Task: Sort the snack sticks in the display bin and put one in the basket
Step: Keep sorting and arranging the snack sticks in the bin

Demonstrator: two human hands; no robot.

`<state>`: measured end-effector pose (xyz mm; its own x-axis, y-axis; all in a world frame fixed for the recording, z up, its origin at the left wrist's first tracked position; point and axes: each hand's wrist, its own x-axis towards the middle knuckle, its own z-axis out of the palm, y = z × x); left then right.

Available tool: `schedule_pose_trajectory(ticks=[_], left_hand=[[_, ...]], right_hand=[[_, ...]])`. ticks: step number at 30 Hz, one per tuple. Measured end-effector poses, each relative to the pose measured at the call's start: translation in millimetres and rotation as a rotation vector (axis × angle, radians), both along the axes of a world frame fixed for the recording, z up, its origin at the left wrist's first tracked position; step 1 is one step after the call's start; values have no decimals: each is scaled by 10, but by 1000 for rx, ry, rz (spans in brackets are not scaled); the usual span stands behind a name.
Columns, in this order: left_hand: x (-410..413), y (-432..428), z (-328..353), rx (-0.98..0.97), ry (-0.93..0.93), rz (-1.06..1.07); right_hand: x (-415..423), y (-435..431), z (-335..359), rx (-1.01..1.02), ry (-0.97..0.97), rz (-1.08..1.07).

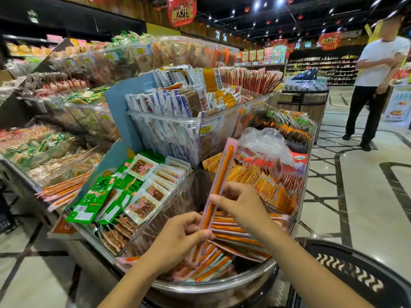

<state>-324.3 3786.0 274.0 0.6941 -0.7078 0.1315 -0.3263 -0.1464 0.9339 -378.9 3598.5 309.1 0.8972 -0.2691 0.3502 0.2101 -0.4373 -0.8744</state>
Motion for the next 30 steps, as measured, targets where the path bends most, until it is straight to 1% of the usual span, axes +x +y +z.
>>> schedule_pose_trajectory(ticks=[4, 7, 9, 12, 14, 16, 18, 20, 21, 23, 28, 30], left_hand=[[-2, -6, 1, 8, -12, 27], [1, 8, 5, -3, -22, 81], [10, 28, 15, -38, -23, 130], [43, 77, 33, -126, -50, 262], [59, 125, 53, -138, -86, 322], [83, 186, 86, -90, -148, 346], [128, 261, 143, -52, -203, 351], [154, 329, 249, -22, -258, 326], [151, 352, 318, -22, -257, 308], [132, 394, 470, -81, -196, 293], [127, 531, 834, -239, -162, 278], [140, 555, 913, -261, -140, 253]], right_hand=[[-3, 9, 3, -41, -40, -61], [-11, -42, 60, 25, -73, -120], [-19, -95, 65, 25, -67, -180], [-44, -152, 0, -130, -81, -297], [-87, -133, -31, -279, -185, -319], [-118, -84, -36, -522, -303, -251], [-102, -14, -43, -705, -263, -123], [-53, 40, -30, -788, -202, -59], [-34, 67, -13, -804, -212, -43], [-5, 98, 21, -804, -233, -16], [23, 130, 149, -690, -227, -12], [34, 162, 169, -641, -232, -14]])
